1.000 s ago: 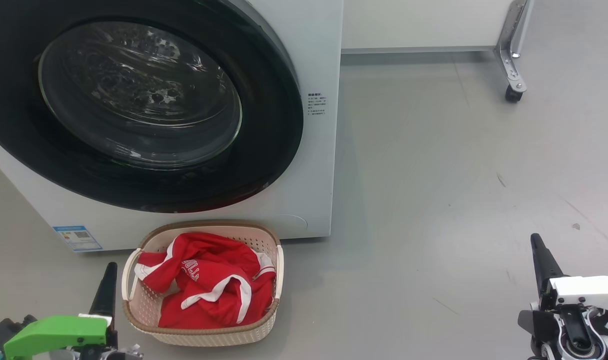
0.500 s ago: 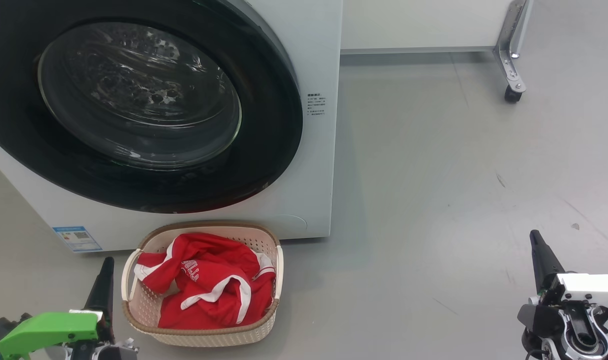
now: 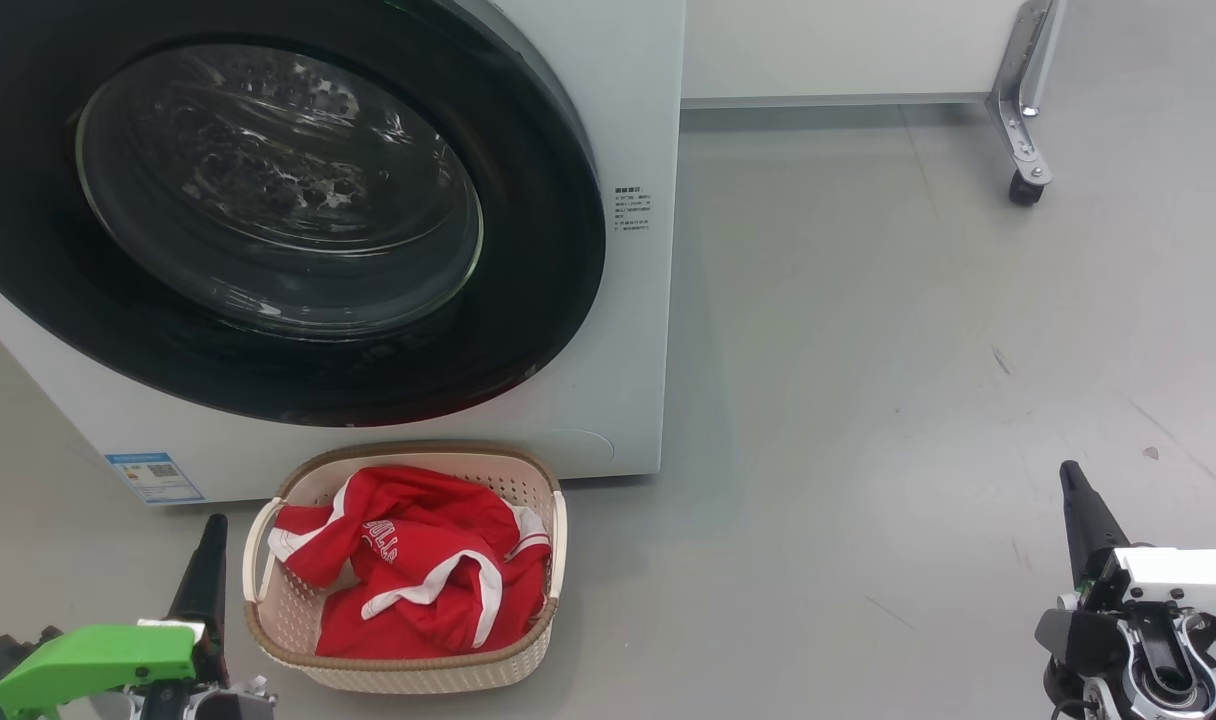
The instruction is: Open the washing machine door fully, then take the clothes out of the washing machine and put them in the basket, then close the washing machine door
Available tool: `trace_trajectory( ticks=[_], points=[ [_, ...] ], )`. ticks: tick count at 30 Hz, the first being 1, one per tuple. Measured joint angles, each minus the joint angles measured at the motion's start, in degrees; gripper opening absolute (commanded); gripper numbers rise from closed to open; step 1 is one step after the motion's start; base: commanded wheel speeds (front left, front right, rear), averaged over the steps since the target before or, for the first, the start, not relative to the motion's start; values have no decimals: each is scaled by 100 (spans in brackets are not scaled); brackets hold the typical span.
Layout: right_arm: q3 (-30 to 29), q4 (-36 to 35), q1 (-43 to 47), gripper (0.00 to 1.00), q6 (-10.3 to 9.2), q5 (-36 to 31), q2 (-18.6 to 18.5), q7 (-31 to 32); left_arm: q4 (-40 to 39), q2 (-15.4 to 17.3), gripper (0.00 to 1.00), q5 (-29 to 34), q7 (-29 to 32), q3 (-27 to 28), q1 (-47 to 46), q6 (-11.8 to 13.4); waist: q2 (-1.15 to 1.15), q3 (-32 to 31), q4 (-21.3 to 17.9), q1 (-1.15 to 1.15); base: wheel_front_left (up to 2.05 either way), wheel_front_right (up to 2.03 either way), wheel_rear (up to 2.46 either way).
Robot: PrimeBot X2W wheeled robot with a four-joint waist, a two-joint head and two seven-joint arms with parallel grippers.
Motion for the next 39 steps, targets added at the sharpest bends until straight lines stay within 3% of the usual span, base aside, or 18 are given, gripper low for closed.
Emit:
trace_trajectory(
  ticks=[39],
  points=[
    [-21,40,-5,0,43,0,8,7,-3,0,0,0,1,24,0,0,0,-1,0,0,0,0,0]
  ],
)
